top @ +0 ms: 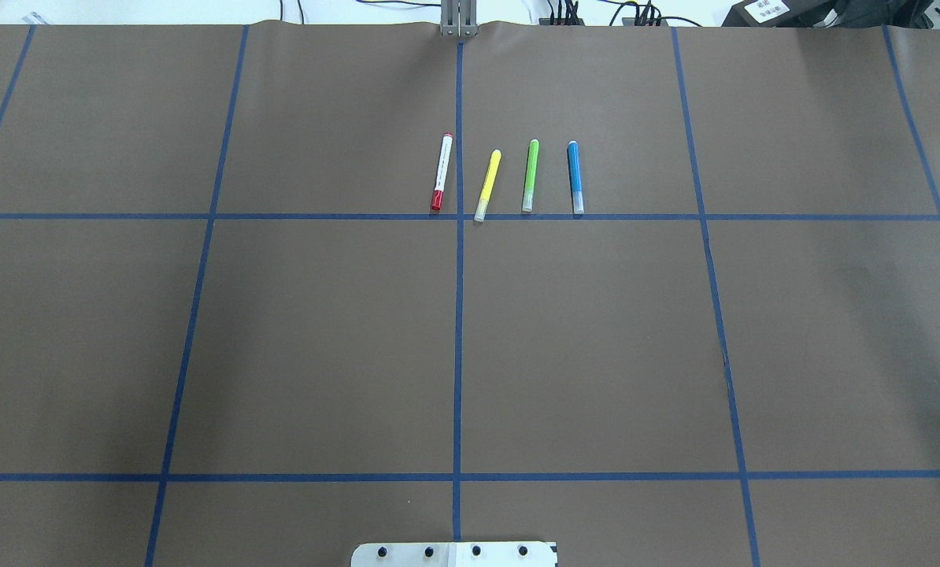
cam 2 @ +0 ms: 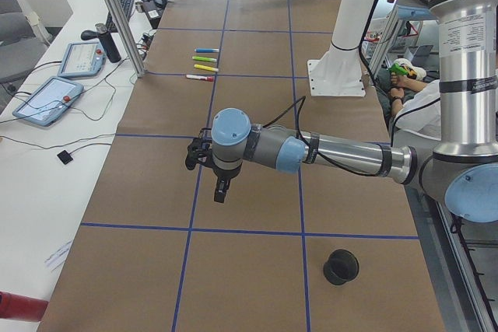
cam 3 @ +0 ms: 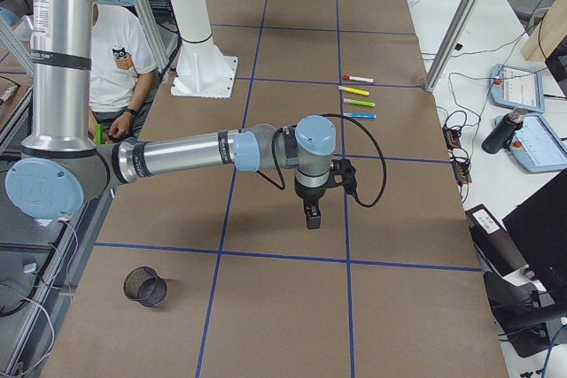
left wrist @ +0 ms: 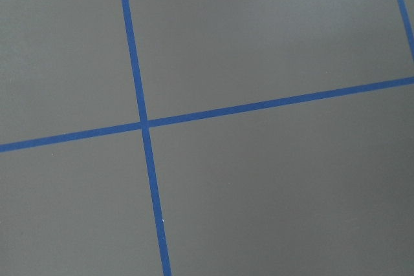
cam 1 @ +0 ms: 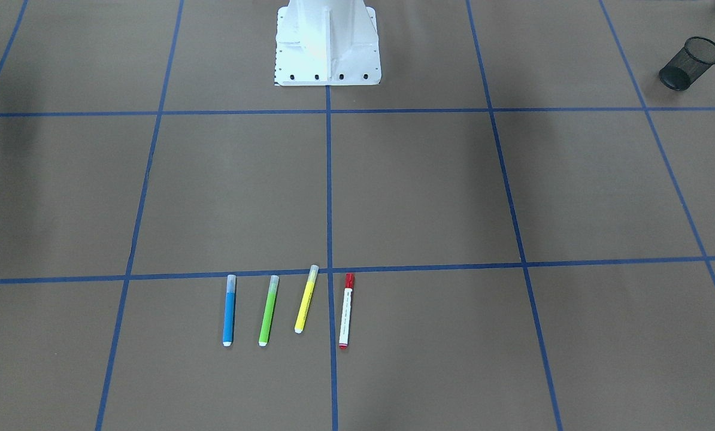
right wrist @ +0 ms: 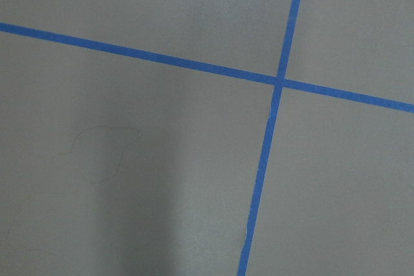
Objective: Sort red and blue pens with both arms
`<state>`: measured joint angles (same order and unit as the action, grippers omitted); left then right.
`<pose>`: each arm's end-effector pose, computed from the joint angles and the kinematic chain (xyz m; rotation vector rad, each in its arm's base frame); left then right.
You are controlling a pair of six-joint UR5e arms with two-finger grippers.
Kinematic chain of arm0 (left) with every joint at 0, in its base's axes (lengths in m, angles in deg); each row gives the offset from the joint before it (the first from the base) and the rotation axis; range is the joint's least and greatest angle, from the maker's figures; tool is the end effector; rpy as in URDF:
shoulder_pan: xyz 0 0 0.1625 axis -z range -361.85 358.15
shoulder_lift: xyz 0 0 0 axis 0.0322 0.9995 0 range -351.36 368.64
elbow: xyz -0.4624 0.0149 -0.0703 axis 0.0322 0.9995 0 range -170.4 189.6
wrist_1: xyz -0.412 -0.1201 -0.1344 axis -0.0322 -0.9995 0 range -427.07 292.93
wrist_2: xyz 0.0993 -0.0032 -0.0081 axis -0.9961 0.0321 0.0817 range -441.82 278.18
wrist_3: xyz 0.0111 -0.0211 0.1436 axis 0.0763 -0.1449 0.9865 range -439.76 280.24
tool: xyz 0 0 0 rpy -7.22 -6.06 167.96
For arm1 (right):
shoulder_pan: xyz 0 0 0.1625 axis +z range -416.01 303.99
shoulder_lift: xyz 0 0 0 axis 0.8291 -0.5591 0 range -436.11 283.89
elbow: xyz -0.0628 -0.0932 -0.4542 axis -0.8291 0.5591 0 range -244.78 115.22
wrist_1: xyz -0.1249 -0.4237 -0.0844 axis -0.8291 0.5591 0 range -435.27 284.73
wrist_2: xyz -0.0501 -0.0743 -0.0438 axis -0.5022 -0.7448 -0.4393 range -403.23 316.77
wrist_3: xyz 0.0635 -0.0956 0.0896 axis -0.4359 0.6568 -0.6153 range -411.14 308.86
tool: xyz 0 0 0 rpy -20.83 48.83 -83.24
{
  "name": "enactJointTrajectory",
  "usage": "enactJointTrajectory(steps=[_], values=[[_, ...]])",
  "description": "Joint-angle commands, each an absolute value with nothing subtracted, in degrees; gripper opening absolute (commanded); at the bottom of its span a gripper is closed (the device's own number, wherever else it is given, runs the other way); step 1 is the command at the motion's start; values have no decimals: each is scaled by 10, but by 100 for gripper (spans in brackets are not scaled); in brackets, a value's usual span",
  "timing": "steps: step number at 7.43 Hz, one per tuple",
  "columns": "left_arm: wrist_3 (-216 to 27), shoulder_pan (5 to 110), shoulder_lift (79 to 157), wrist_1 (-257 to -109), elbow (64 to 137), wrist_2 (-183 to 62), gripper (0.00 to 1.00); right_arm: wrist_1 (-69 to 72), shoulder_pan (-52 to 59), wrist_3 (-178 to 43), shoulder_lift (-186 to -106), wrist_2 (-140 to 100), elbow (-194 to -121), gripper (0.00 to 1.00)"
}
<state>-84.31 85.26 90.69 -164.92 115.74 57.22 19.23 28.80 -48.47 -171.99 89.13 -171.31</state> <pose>0.0010 -0.4831 0.6290 0.2069 0.8653 0.0927 -0.0087 -0.4860 0.6449 0.0862 -0.7415 -0.1705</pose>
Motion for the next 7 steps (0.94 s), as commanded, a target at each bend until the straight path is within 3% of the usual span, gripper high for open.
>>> enactJointTrajectory(steps=[1,7], values=[[-842,852,905,-1651,1159,573,100,193,288,-486,-1721,893,-1713,100],[-843,850,915,-1654,1165,580,100,190,287,-484,-1708,891,-1694,100]])
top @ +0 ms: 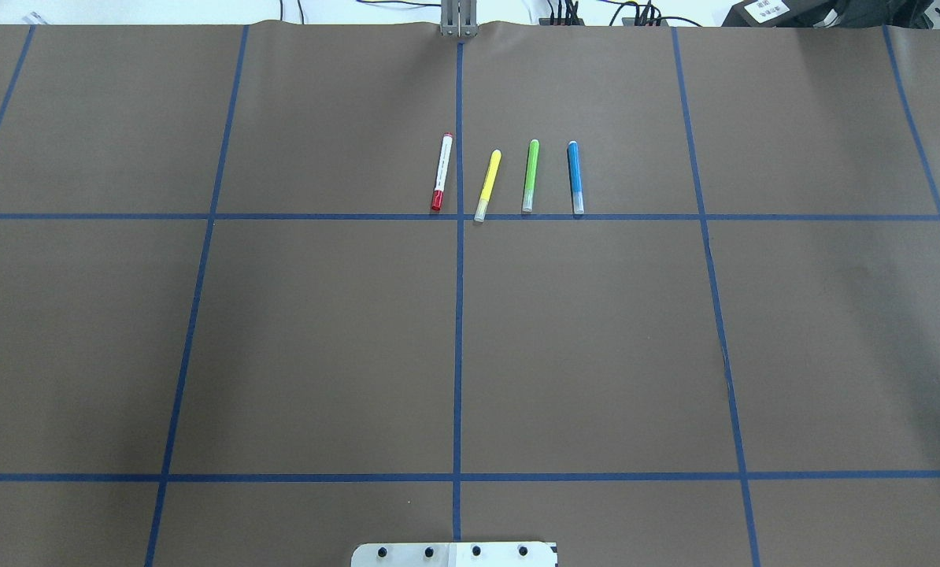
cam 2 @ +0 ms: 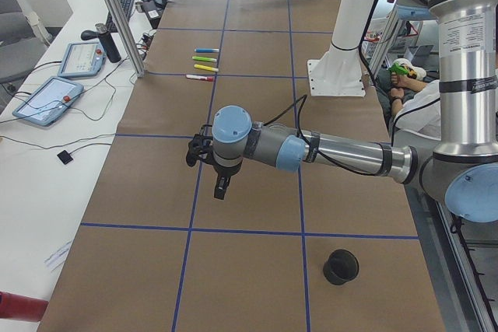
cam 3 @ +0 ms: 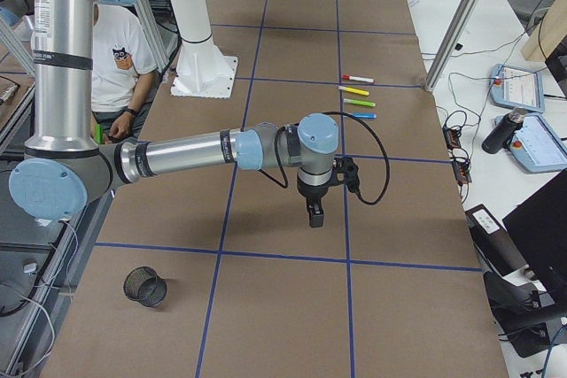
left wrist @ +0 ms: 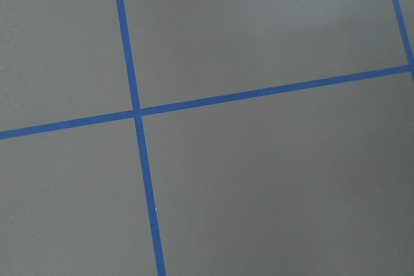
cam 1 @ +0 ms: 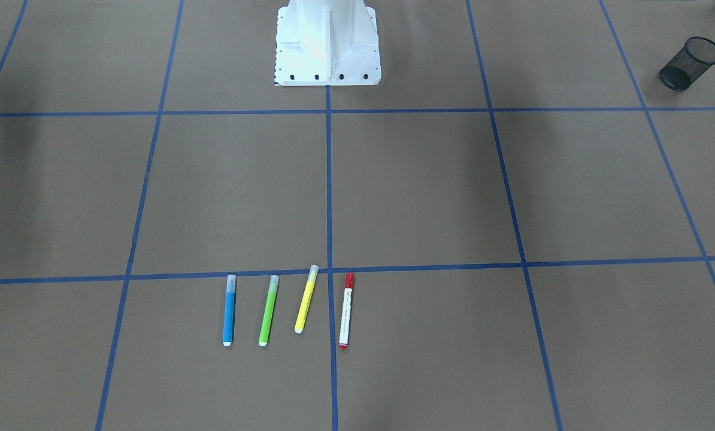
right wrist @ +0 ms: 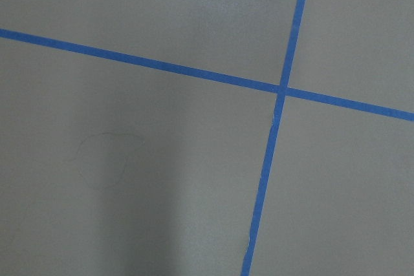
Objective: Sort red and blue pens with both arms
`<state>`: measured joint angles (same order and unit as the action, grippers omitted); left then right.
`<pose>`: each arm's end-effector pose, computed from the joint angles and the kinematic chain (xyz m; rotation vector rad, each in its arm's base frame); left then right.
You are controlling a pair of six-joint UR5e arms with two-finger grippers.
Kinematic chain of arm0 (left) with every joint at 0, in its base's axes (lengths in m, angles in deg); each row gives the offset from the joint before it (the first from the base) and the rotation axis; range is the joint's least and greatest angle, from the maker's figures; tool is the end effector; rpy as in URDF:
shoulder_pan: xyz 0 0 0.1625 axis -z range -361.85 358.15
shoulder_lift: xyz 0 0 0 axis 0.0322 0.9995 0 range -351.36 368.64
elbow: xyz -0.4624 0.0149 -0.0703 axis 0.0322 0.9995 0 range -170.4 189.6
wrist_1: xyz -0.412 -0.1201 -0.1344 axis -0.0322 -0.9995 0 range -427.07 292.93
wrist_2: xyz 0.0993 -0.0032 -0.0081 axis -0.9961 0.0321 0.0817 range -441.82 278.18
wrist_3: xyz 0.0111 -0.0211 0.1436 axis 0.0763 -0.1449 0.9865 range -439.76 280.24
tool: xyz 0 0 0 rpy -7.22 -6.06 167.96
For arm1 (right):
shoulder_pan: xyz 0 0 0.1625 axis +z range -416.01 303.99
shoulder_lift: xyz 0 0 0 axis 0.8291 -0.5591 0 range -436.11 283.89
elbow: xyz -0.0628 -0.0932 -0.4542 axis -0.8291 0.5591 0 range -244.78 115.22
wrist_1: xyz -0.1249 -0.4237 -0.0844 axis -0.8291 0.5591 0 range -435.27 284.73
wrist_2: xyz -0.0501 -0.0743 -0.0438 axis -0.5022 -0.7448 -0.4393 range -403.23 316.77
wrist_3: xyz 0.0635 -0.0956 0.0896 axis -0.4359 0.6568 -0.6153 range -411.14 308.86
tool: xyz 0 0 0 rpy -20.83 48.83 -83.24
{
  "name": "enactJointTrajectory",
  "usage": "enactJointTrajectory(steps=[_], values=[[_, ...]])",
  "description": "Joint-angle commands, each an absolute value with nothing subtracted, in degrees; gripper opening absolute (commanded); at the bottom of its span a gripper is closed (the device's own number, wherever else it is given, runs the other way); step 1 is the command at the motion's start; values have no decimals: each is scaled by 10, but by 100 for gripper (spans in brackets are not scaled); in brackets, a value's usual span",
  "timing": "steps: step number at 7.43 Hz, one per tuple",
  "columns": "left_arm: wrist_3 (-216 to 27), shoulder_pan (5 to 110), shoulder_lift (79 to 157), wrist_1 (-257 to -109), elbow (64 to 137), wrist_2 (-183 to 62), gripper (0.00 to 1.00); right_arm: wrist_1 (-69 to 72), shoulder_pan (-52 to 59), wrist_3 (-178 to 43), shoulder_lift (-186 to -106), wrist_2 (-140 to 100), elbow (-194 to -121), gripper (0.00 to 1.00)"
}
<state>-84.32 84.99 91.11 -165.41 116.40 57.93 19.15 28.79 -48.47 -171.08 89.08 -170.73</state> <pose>0.0047 -0.4865 0.6168 0.2291 0.8785 0.1106 -0.0094 -0.4936 0.6424 0.0930 -0.7407 -0.1733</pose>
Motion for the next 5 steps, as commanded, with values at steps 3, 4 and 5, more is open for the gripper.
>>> enactJointTrajectory(steps=[3,4,5], values=[[-855,850,921,-1655,1169,582,100,146,285,-485,-1717,897,-1678,100],[-853,850,921,-1659,1165,582,100,146,285,-485,-1717,906,-1677,100],[-854,849,920,-1682,1163,583,100,145,285,-485,-1717,925,-1677,100]])
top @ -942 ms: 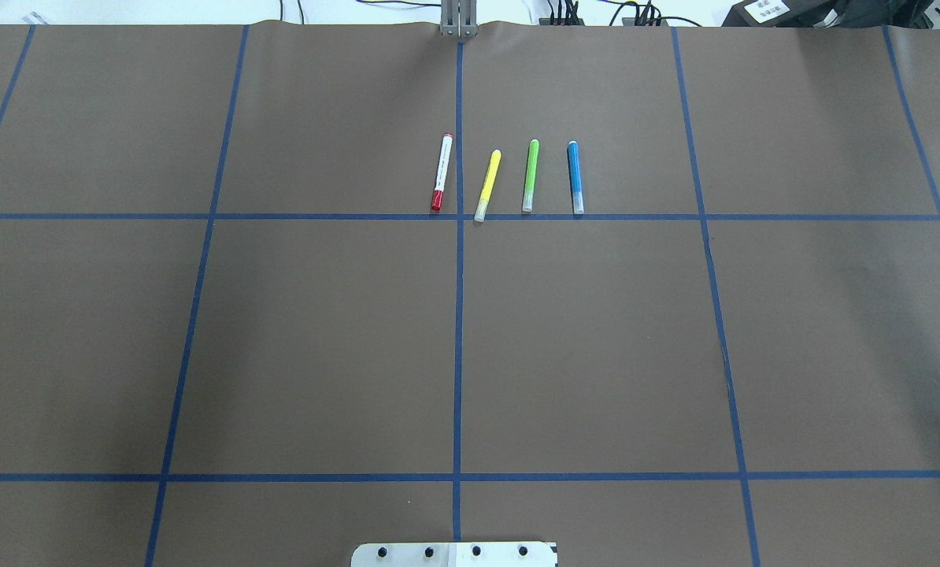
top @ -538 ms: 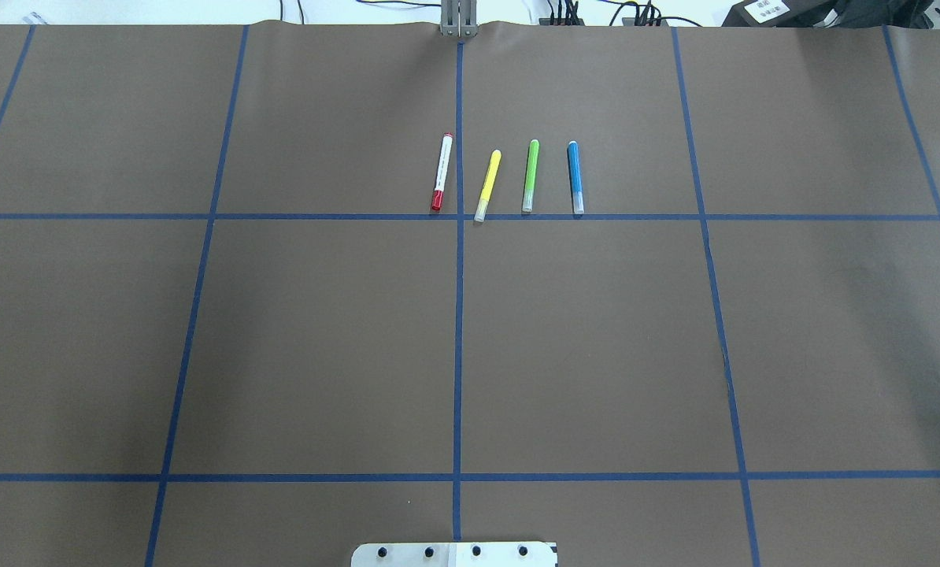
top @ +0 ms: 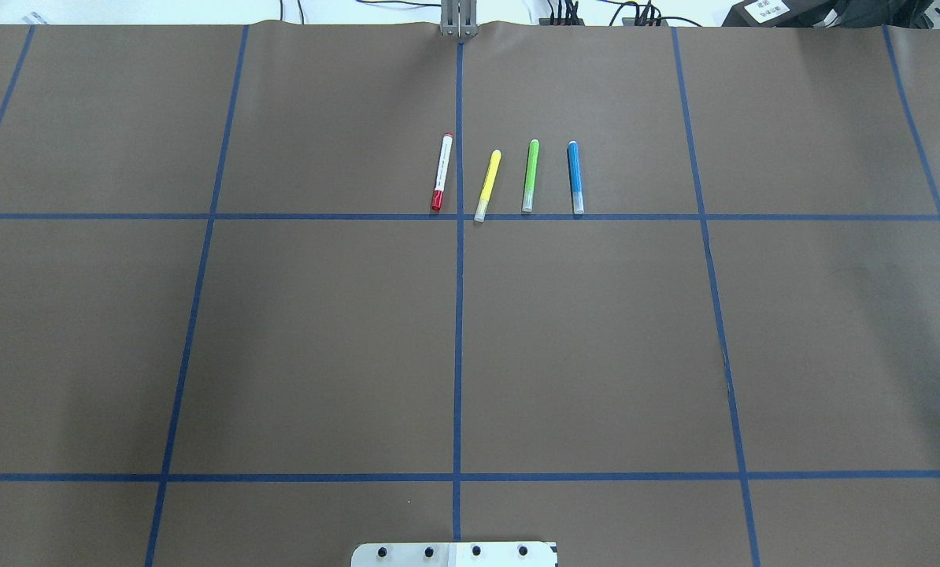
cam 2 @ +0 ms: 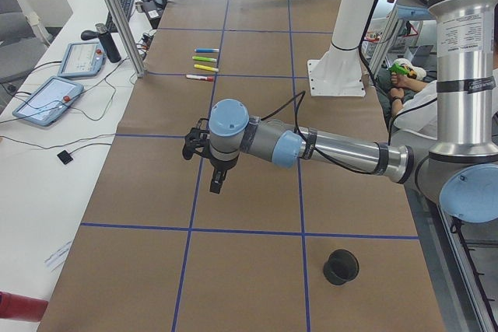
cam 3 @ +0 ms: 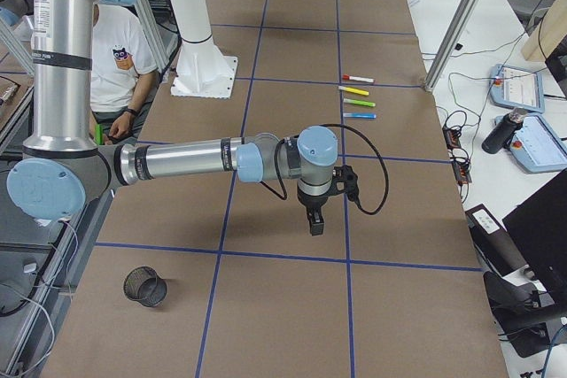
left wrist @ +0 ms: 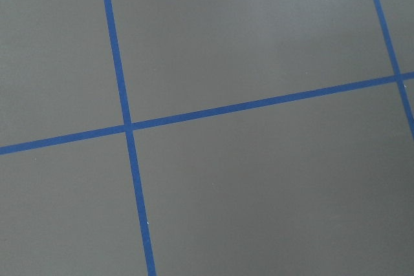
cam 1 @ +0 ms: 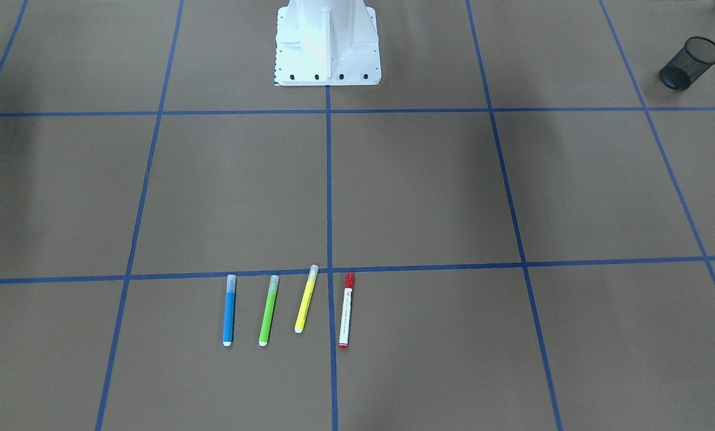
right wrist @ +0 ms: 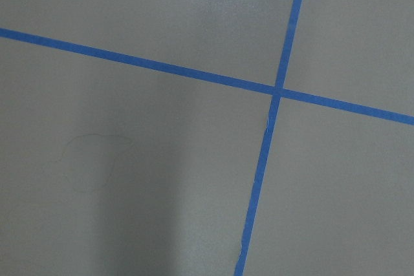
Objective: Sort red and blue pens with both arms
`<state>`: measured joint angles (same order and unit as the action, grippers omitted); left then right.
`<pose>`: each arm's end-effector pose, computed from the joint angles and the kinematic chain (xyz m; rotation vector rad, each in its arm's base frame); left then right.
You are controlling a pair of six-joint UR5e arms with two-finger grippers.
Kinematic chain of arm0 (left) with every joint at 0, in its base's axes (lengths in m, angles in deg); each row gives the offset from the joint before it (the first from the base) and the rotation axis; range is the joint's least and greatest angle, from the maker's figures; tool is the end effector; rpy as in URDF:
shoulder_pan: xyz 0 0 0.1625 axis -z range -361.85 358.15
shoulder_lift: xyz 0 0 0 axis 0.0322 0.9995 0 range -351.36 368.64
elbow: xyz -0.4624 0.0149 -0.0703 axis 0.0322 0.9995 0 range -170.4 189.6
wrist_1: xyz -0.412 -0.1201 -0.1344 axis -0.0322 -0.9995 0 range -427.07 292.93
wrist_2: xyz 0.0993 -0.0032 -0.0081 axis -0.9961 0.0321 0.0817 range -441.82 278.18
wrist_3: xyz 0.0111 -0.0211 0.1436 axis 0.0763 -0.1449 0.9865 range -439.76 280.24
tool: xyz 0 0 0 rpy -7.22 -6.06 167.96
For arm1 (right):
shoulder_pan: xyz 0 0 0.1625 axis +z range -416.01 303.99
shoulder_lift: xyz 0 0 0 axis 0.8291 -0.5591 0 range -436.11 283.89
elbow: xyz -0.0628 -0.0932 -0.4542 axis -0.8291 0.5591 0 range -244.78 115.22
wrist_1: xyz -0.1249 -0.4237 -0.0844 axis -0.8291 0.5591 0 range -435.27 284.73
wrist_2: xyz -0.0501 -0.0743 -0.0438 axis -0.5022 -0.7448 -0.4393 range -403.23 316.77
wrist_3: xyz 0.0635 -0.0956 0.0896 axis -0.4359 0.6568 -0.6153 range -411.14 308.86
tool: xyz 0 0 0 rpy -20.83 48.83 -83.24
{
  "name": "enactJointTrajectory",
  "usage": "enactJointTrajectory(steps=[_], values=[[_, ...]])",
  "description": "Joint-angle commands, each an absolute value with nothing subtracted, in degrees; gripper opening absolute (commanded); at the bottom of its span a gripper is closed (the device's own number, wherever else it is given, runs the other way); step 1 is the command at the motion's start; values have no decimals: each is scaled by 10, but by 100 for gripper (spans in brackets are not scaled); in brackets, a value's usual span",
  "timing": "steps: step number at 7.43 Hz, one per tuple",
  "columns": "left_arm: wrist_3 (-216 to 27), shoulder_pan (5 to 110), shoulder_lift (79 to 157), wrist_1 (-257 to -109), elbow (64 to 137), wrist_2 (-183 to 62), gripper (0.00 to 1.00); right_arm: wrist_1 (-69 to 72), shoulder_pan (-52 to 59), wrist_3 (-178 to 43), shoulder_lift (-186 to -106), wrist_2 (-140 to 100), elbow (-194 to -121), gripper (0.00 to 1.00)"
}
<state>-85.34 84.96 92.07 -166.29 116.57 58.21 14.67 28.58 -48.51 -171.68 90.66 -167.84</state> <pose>0.0058 -0.4946 0.6045 0.2532 0.8860 0.1107 -0.0142 -0.4938 0.6631 0.1068 -0.7687 -0.1838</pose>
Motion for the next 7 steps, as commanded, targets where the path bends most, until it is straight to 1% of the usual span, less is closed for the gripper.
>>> enactJointTrajectory(steps=[1,5,6,7], values=[[-864,845,920,-1687,1162,616,100,145,285,-485,-1717,931,-1677,100],[-902,824,922,-1688,1159,632,100,122,285,-487,-1718,930,-1681,100],[-947,788,946,-1689,1158,629,100,119,285,-486,-1718,936,-1682,100],[-1012,738,993,-1687,1158,622,100,118,284,-485,-1717,955,-1686,100]])
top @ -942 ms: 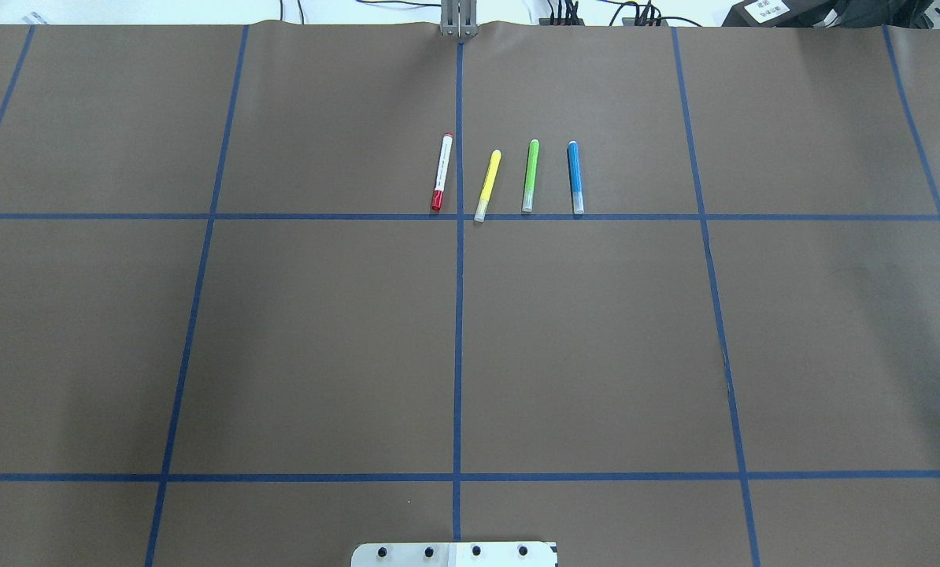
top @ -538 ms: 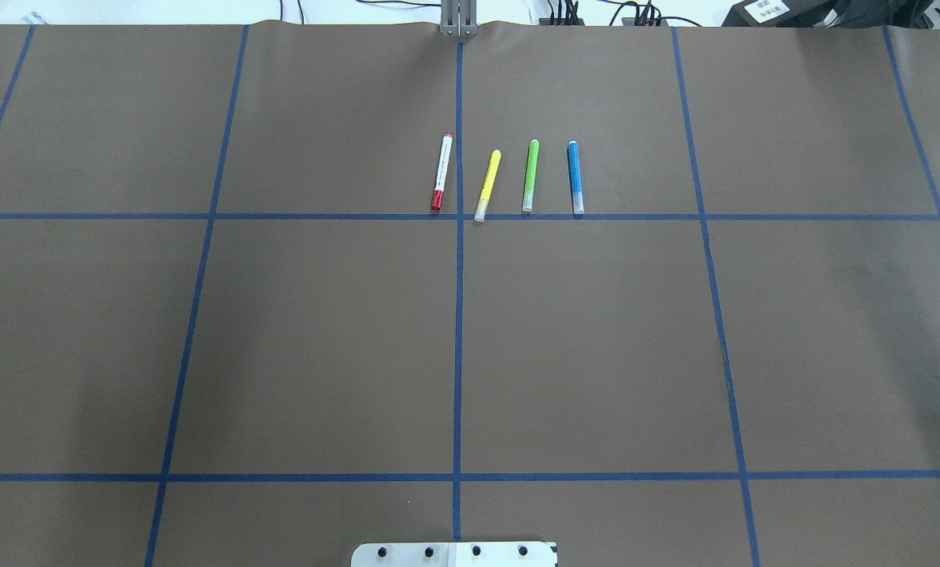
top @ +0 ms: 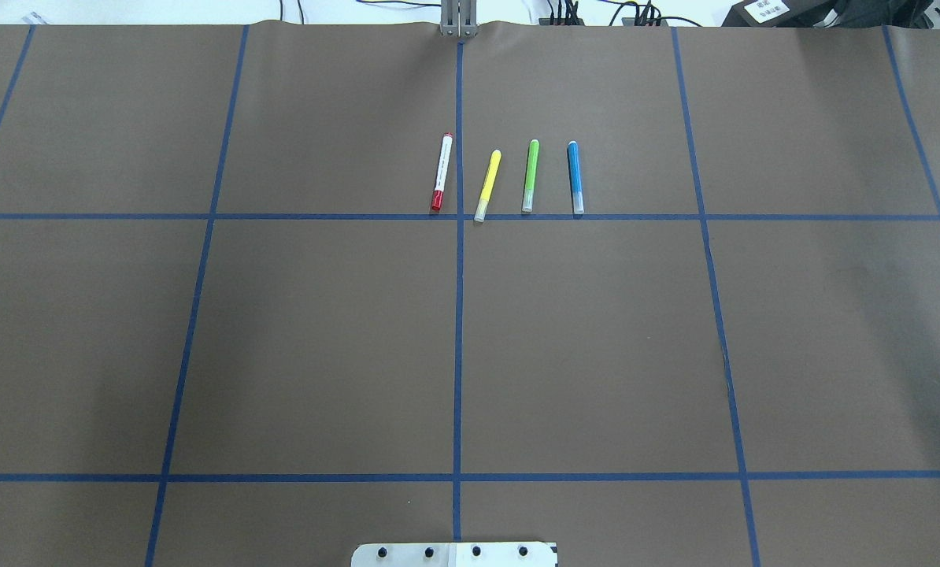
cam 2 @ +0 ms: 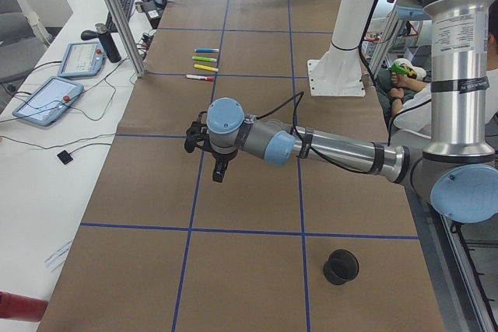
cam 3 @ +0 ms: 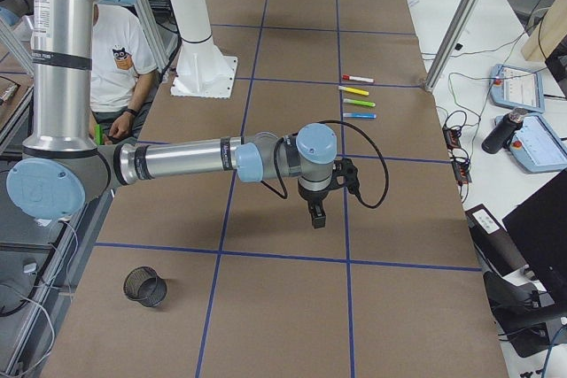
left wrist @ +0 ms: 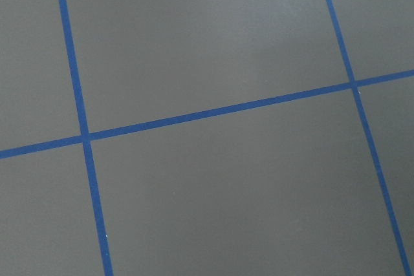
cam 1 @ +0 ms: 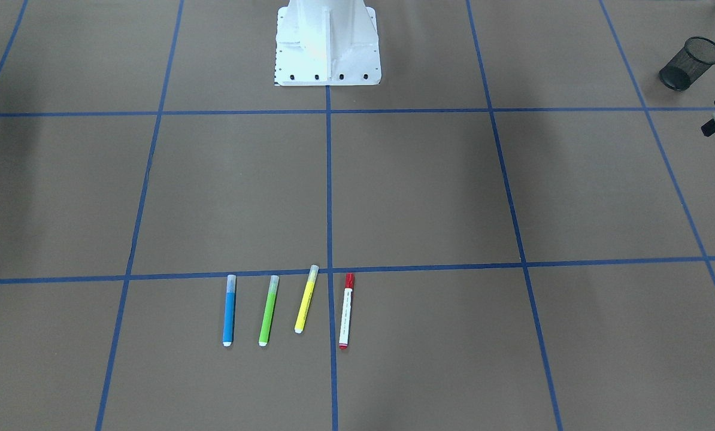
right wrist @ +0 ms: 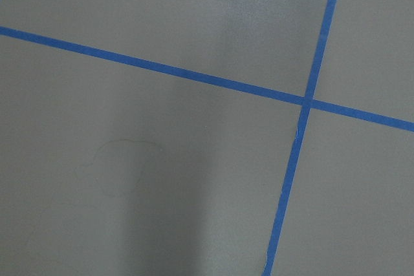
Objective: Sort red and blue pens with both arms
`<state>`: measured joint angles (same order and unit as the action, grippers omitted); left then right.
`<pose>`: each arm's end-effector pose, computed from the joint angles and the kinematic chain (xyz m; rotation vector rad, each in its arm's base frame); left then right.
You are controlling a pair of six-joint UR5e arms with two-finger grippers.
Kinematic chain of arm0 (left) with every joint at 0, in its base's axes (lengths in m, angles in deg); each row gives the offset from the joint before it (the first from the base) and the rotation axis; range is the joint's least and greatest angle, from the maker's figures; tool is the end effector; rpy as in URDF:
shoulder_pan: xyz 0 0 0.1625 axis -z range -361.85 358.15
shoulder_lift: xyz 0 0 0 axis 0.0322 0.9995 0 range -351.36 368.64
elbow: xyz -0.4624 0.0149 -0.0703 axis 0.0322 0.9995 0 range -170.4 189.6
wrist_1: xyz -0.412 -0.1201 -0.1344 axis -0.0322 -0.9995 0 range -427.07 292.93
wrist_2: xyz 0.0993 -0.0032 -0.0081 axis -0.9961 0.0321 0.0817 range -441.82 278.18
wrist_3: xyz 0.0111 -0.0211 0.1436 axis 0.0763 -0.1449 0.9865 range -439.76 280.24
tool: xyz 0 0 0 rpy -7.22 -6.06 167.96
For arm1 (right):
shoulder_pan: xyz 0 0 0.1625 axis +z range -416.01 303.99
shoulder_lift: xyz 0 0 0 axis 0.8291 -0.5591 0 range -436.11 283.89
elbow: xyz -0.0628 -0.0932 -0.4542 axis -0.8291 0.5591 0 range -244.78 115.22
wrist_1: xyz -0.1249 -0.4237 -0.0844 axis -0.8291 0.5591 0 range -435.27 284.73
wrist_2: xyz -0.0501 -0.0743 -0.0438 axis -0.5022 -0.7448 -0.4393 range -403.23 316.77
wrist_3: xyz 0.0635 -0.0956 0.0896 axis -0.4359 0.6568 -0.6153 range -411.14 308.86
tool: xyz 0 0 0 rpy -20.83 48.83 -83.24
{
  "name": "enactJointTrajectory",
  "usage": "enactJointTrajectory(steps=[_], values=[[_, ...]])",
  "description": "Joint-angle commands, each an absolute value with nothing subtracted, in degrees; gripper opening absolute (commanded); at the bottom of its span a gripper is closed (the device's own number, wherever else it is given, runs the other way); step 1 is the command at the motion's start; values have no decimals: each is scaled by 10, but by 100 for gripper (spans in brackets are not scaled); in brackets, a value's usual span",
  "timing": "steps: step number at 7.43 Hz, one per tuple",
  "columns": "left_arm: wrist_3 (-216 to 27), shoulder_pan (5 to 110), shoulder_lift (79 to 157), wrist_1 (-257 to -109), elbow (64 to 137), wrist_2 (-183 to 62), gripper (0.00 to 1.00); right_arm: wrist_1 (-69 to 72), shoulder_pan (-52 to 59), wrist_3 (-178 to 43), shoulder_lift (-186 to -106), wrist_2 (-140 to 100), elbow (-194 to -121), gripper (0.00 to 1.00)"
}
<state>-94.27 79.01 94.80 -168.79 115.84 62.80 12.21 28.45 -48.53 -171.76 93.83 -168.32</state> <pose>0.0672 -0.5094 0.5734 0.1876 0.9972 0.1150 -0.0212 -0.4956 0.6487 0.1506 -0.8245 -0.2085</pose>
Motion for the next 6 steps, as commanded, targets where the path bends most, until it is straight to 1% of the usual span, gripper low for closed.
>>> enactJointTrajectory(steps=[1,3,4,6], values=[[-1064,720,1047,-1682,1155,602,100,118,284,-484,-1718,960,-1686,100],[-1089,664,1129,-1679,1127,562,99,118,284,-483,-1733,956,-1684,100],[-1142,632,1161,-1680,1119,557,99,117,284,-484,-1731,957,-1687,100],[-1233,539,1260,-1677,1069,473,99,118,270,-484,-1727,924,-1699,100]])
